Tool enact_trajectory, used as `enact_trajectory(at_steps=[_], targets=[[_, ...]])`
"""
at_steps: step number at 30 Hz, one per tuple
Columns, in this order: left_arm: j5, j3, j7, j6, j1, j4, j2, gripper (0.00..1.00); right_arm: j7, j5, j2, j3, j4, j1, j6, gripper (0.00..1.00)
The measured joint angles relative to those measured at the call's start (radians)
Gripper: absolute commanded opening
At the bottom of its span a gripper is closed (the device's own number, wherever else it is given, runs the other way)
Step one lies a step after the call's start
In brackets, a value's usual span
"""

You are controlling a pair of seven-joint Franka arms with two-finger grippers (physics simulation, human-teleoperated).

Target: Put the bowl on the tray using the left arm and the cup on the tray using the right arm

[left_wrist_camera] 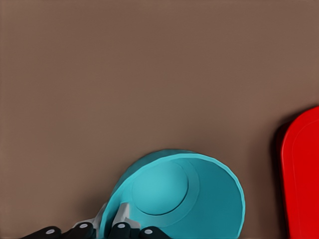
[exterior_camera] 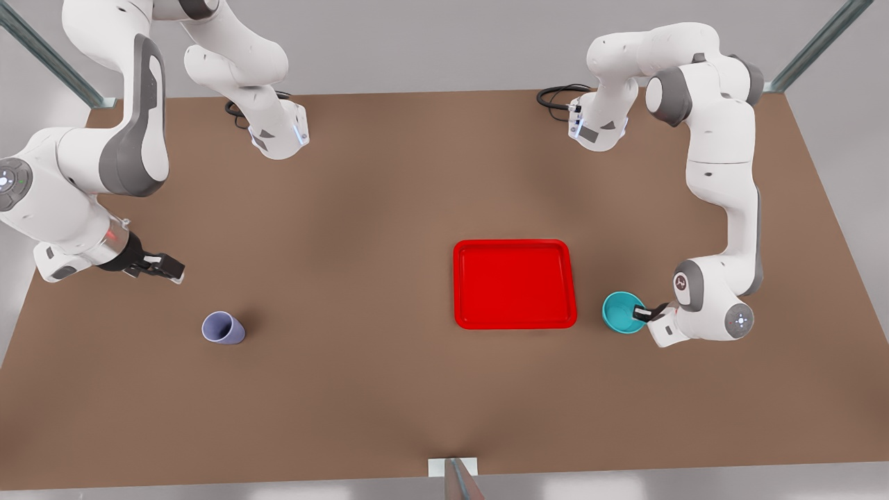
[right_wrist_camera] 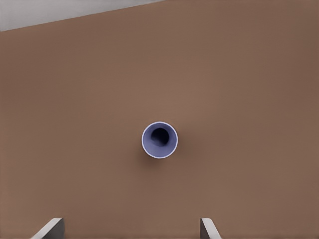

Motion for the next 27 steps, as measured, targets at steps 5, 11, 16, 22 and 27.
enact_trajectory(at_steps=[5,11,16,22,27], targets=[[0.043,0.000,-0.007,-0.009,0.000,0.019,-0.005,0.21,0.000,0.000,0.001,0.000,0.000,0.000,0.001,1.00],[-0.024,-0.002,-0.262,-0.096,-0.078,0.030,-0.111,0.21,0.000,0.000,0.002,0.000,-0.003,0.000,0.008,1.00],[-0.080,0.000,-0.532,-0.077,-0.294,-0.002,-0.112,0.21,0.000,0.000,0.003,0.000,-0.008,0.000,0.017,1.00],[-0.083,0.000,-0.519,-0.036,-0.319,-0.146,-0.113,0.21,0.000,0.000,0.006,0.000,-0.006,0.000,0.016,1.00],[-0.088,0.000,-0.493,-0.040,-0.319,-0.160,-0.117,0.90,0.000,0.000,0.005,0.000,-0.006,0.000,0.016,1.00]])
